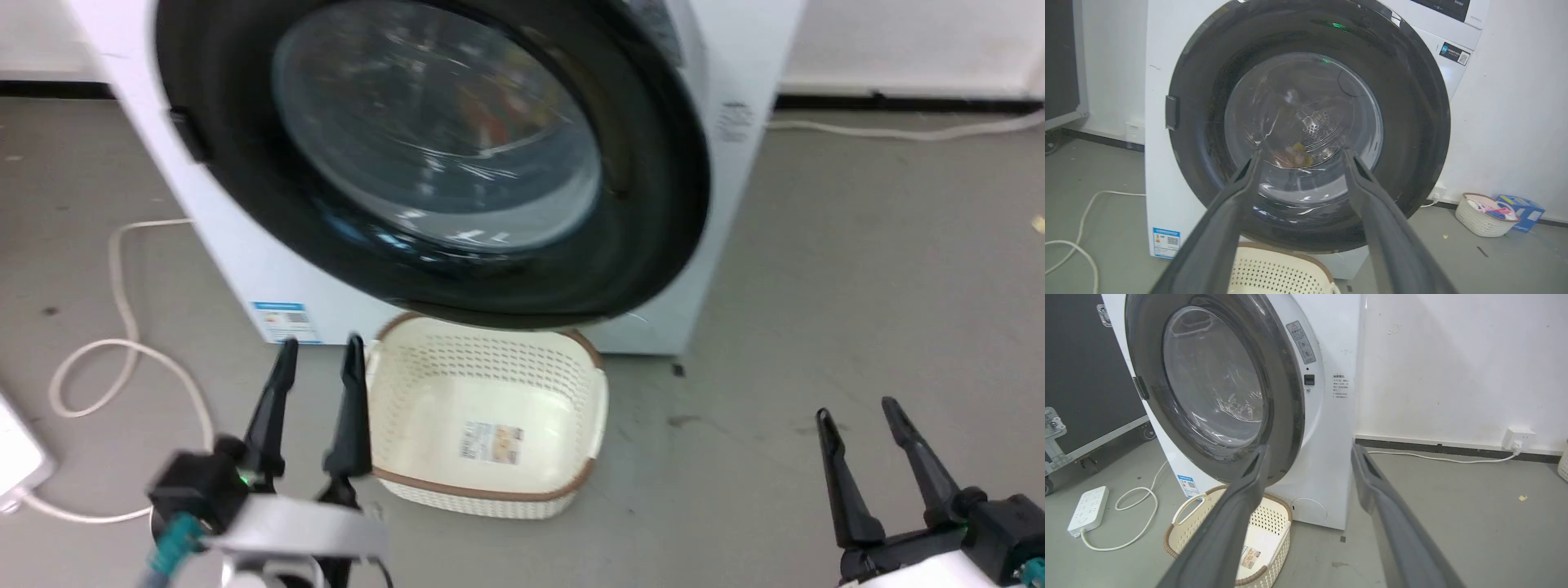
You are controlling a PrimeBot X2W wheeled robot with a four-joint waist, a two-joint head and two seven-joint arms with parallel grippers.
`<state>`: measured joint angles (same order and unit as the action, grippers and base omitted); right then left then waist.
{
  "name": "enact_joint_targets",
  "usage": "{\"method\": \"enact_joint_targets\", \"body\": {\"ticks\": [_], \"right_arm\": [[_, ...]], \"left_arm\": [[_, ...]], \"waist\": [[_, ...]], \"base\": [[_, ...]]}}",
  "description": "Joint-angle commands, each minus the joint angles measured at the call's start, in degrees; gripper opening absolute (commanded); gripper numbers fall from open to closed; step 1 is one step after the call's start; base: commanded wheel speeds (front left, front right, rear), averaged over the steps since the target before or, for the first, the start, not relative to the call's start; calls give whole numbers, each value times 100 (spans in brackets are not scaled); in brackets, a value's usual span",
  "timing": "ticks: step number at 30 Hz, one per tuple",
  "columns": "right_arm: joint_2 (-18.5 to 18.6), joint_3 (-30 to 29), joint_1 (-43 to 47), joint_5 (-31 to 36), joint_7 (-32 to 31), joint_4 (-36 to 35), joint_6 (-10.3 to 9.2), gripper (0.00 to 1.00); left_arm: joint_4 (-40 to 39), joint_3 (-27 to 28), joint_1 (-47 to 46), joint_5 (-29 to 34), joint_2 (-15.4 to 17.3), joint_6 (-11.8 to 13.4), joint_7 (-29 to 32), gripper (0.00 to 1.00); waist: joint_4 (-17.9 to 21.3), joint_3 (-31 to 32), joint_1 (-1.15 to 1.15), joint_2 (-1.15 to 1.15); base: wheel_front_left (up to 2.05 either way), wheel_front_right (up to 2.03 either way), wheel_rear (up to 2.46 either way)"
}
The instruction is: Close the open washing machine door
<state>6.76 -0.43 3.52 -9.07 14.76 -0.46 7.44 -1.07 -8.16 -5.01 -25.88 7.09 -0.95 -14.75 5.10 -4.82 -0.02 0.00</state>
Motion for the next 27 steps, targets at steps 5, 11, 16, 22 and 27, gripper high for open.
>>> {"method": "enact_joint_targets", "body": {"ticks": [5, 11, 16, 22, 27], "right_arm": [[-63, 36, 194, 78, 24, -40, 5, 100], [-122, 16, 283, 137, 24, -2, 5, 100], [-174, -7, 325, 142, 24, 96, 5, 100], [-170, -38, 307, 118, 24, 127, 5, 100], [75, 216, 121, -37, 24, 89, 5, 0]], "left_arm": [[-223, -121, 564, 1403, -23, 206, -24, 100], [-134, -265, 921, 1953, -37, 290, -24, 100], [-103, -321, 1082, 2078, -85, 281, -24, 100], [-62, -463, 1042, 2280, -137, 282, -25, 100], [-167, -576, 866, 2444, -197, 351, -25, 100]], "waist": [[-515, 363, 2, 0], [-668, 457, 2, 0], [-721, 449, 2, 0], [-799, 296, 2, 0], [-909, -57, 2, 0]], "base": [[0, 0, 0], [0, 0, 0], [0, 0, 0], [0, 0, 0], [0, 0, 0]]}}
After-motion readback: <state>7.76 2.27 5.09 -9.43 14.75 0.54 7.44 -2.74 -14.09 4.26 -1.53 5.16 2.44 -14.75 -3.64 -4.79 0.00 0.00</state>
